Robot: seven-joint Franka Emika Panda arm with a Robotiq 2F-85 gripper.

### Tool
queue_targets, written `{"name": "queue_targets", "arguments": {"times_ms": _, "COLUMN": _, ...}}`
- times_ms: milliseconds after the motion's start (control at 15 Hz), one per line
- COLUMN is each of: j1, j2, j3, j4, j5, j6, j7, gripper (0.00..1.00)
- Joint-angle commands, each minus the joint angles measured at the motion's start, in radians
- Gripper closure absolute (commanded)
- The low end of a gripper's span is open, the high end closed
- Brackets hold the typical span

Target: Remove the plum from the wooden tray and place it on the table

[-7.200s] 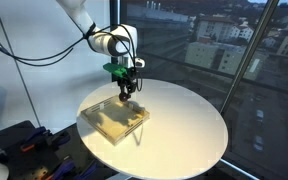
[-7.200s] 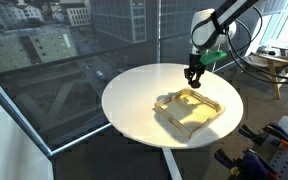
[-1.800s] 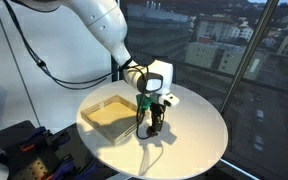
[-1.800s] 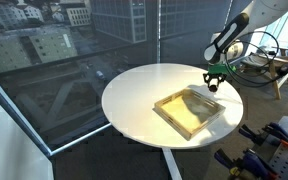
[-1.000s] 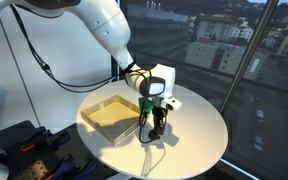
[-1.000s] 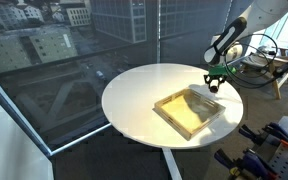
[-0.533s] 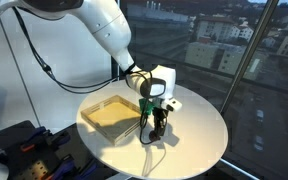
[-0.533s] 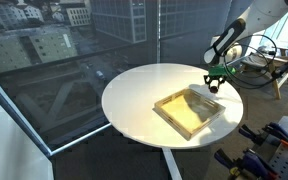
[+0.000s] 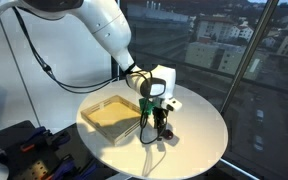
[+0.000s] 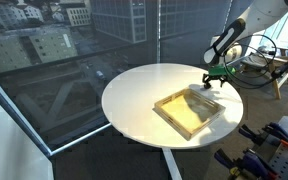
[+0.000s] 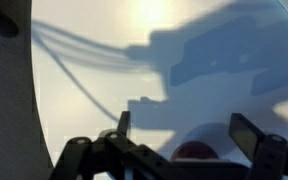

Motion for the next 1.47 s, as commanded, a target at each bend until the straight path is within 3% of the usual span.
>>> {"name": "queue_targets", "arguments": {"times_ms": 0, "j1": 0.006, "j2": -0.007, "j3": 0.001, "j4": 0.014, "j5": 0.015, "j6": -0.026, "j7": -0.010, "gripper": 0.00}}
{"name": "queue_targets", "arguments": {"times_ms": 733, "j1": 0.069, "j2": -0.102, "j3": 0.014, "j4": -0.042, "j5": 0.003, "j6": -0.026, "j7": -0.018, "gripper": 0.00}}
{"name": "queue_targets", "arguments": {"times_ms": 1400, "j1": 0.081, "j2": -0.219, "j3": 0.061, "j4": -0.130, "j5": 0.001, "j6": -0.033, "j7": -0.095, "gripper": 0.00}}
